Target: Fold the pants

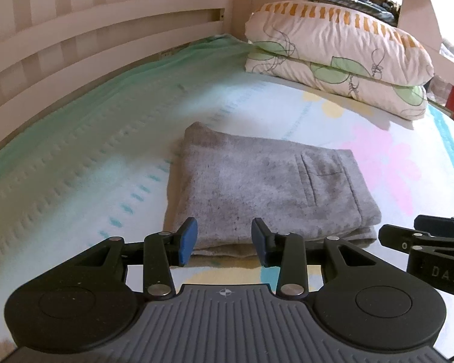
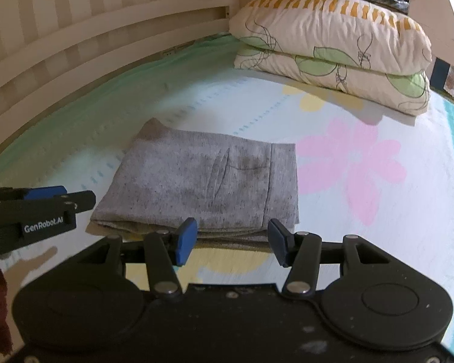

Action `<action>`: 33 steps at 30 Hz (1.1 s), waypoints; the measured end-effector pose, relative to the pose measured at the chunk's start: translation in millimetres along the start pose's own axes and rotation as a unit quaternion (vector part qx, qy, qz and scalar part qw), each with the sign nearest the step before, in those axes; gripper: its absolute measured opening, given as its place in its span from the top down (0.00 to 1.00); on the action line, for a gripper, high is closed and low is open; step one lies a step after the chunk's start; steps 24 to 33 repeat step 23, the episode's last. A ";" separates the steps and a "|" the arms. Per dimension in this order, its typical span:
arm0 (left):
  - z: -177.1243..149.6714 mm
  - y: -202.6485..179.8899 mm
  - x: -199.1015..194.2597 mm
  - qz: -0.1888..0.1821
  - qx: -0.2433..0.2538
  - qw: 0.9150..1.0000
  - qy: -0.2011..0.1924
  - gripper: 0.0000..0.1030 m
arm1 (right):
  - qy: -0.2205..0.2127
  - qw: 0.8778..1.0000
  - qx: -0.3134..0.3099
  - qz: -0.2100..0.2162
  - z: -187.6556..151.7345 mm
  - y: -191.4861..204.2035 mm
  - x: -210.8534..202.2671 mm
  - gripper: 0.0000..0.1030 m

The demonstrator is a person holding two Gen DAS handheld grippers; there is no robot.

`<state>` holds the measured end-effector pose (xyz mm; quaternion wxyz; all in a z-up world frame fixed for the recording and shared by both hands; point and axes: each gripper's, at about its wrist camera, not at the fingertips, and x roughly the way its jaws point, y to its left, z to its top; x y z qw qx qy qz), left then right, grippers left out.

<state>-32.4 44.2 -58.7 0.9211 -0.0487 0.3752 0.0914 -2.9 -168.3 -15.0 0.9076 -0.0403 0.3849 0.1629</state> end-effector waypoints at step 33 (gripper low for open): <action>0.8 -4.9 3.1 0.003 0.020 1.000 -0.016 0.63 | 0.015 1.000 0.013 0.003 -1.2 2.9 15.4 0.47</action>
